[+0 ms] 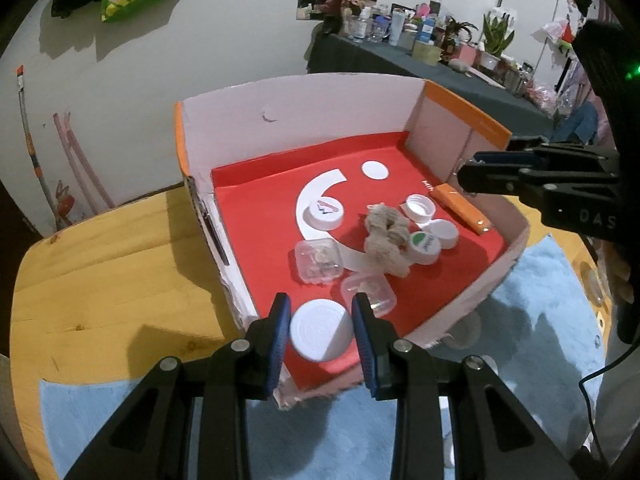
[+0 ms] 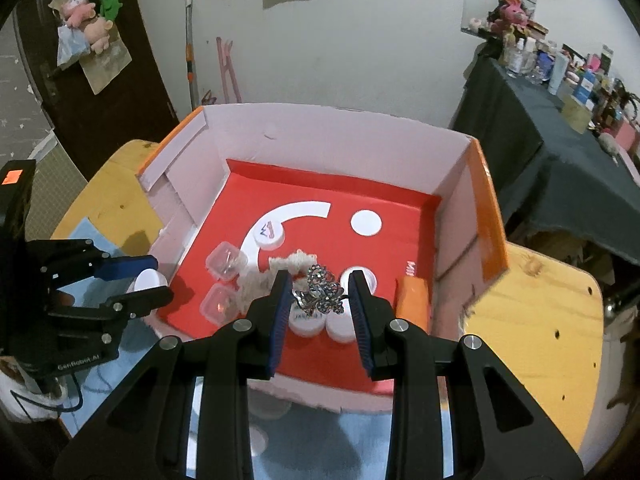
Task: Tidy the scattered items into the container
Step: 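Carry the white cap with left tool while right tool carries the chain into the box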
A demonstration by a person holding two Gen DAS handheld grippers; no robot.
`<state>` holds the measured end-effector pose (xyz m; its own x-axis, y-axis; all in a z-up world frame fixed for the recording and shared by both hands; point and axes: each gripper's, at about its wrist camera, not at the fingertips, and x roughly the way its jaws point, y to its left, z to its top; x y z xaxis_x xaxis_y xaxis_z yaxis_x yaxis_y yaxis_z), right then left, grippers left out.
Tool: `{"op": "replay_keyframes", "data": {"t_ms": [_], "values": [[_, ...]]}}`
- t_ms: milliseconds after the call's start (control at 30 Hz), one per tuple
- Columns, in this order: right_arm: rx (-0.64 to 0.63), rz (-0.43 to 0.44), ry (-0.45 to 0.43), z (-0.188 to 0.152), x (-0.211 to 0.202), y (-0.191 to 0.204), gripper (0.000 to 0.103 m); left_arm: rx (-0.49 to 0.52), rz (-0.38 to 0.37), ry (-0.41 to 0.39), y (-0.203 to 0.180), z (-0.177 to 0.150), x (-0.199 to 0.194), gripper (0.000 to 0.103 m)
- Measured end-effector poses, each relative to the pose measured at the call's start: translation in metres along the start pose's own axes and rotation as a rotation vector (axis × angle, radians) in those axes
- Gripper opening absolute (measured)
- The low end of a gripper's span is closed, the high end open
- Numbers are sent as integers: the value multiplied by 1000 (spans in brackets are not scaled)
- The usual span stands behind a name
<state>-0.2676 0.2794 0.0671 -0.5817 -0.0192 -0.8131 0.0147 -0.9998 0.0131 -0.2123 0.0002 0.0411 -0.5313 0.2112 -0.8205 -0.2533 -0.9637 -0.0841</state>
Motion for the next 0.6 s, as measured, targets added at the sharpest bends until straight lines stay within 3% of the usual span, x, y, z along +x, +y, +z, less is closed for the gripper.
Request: {"op": "replay_keyframes", "data": {"t_ms": [433, 600], "values": [[-9, 0, 68, -10, 28, 6, 28, -5, 49, 17, 2, 0, 14, 34], [-19, 49, 89, -16, 32, 14, 28, -7, 50, 27, 3, -2, 18, 34]]}}
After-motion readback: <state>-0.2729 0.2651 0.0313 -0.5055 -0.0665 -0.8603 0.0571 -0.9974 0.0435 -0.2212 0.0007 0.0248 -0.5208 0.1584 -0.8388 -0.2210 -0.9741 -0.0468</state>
